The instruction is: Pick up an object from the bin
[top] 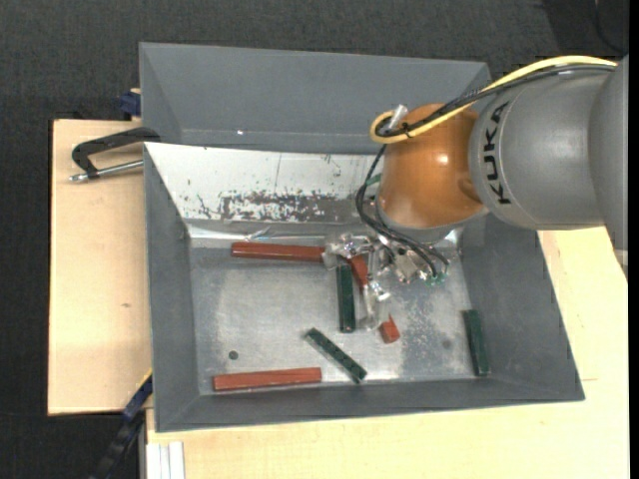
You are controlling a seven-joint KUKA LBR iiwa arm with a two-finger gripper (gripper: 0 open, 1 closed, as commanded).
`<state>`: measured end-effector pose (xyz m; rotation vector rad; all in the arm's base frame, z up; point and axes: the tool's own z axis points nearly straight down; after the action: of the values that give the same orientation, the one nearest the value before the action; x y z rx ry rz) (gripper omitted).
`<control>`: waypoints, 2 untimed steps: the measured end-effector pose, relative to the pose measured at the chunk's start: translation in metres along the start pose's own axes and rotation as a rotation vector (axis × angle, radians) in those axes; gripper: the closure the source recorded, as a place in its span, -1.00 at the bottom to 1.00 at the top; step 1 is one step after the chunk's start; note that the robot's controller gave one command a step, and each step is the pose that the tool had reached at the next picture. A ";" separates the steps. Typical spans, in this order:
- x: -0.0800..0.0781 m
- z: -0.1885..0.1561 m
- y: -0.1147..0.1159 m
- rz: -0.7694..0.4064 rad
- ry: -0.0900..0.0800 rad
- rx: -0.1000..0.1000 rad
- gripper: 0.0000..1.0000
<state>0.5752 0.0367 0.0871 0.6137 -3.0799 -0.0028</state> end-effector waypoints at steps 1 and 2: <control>0.021 0.016 -0.004 -0.307 -0.003 0.001 1.00; 0.021 0.016 -0.004 -0.307 -0.003 0.001 -1.00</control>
Offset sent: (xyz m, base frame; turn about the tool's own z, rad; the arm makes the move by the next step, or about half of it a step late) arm 0.0000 0.0000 0.0000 0.0000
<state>0.5577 0.0248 0.0709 1.0779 -2.9533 -0.0021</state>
